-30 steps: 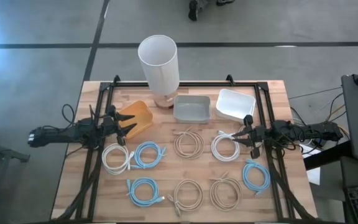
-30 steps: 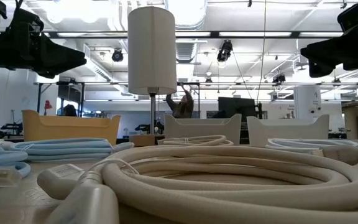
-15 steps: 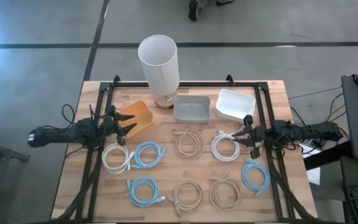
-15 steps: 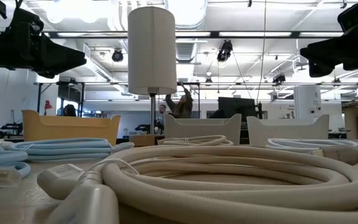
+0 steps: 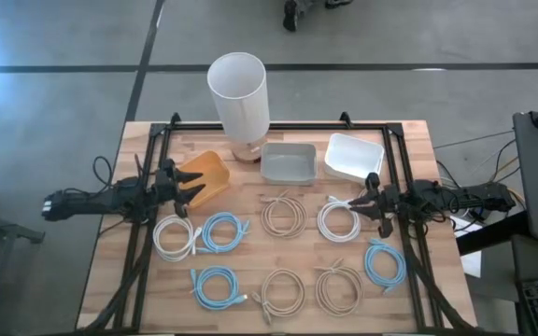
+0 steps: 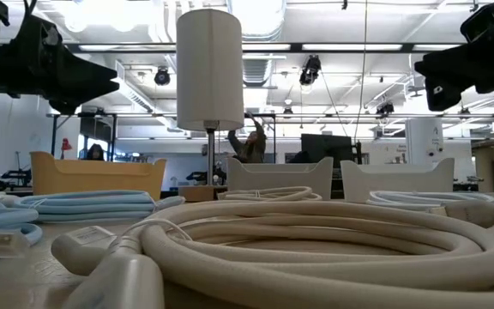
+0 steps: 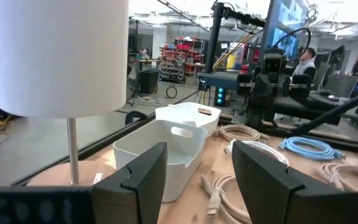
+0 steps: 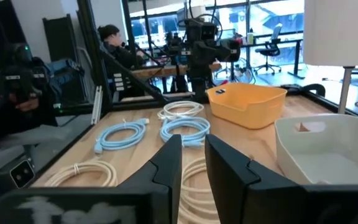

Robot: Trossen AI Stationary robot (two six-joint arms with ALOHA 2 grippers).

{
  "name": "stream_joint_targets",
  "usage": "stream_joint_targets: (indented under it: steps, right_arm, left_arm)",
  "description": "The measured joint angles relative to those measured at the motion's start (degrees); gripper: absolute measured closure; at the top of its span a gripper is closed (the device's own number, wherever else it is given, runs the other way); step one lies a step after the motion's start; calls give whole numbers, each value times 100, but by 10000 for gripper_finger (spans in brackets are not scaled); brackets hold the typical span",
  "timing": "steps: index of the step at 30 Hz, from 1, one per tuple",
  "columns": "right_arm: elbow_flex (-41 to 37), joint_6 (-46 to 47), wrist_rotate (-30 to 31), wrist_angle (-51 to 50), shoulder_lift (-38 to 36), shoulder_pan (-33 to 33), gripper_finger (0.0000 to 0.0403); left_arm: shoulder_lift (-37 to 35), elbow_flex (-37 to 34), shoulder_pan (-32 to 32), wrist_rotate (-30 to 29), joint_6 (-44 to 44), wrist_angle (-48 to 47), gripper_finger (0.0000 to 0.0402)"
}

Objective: Sort HDMI cables
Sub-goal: Put the left white HDMI cable into the yellow bin

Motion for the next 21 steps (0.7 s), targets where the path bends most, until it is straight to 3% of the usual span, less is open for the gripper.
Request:
stream_joint_targets:
  steps: [2,7,13,21]
  right_arm:
    - [0,-43,55,84,2,0,331]
    - [2,-155,879,1168,92,-4,321]
    - [2,-638,527,2196,378,0,300]
    - [687,-1102,527,2426,1315,0,260]
  left_arm:
    - [5,0,0,106,72,2,209]
    - [53,48,0,552,-47,-87,209]
    - [339,731,0,673,-262,-464,209]
    - [1211,2258,0,672,-302,-2293,209]
